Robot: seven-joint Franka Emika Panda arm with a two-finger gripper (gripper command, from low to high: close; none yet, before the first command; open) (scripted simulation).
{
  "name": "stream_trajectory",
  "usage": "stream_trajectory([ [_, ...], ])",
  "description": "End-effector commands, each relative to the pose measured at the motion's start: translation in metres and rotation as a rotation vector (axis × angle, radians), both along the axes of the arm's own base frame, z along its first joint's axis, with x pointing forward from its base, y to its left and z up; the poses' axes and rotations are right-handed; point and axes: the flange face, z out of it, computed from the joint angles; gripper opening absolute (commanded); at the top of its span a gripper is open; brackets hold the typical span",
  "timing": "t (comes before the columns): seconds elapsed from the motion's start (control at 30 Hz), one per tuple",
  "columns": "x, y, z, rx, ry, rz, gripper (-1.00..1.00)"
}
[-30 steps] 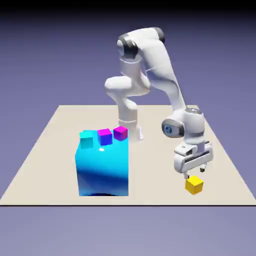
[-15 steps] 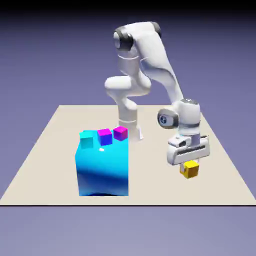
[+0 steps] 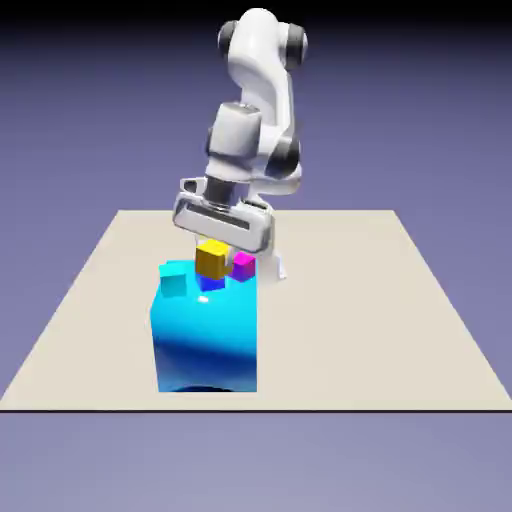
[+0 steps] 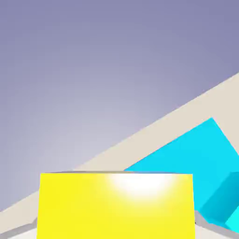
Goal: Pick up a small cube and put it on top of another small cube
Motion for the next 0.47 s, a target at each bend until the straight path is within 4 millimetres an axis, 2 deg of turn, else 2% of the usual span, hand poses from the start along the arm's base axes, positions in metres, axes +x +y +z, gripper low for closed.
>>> stream_trajectory([
  [0.0,-0.012,-0.014,0.011,0.014,-0.008,-0.059,-1.0],
  [0.03,-0.025,-0.028,0.022,0.031,-0.018,-0.117,-1.0],
  [0.1,-0.031,-0.047,0.008,0.065,0.021,-0.178,-1.0],
  [0.13,-0.031,-0.047,0.008,0.065,0.021,-0.178,-1.0],
  [0.27,-0.025,-0.054,-0.052,0.065,0.021,-0.179,-1.0],
  [0.3,-0.025,-0.055,-0.061,0.065,0.021,-0.178,-1.0],
  [0.33,-0.025,-0.055,-0.061,0.065,0.021,-0.178,1.0],
  [0.37,-0.025,-0.055,-0.061,0.065,0.021,-0.178,1.0],
  [0.43,-0.026,-0.052,-0.031,0.064,0.021,-0.179,1.0],
])
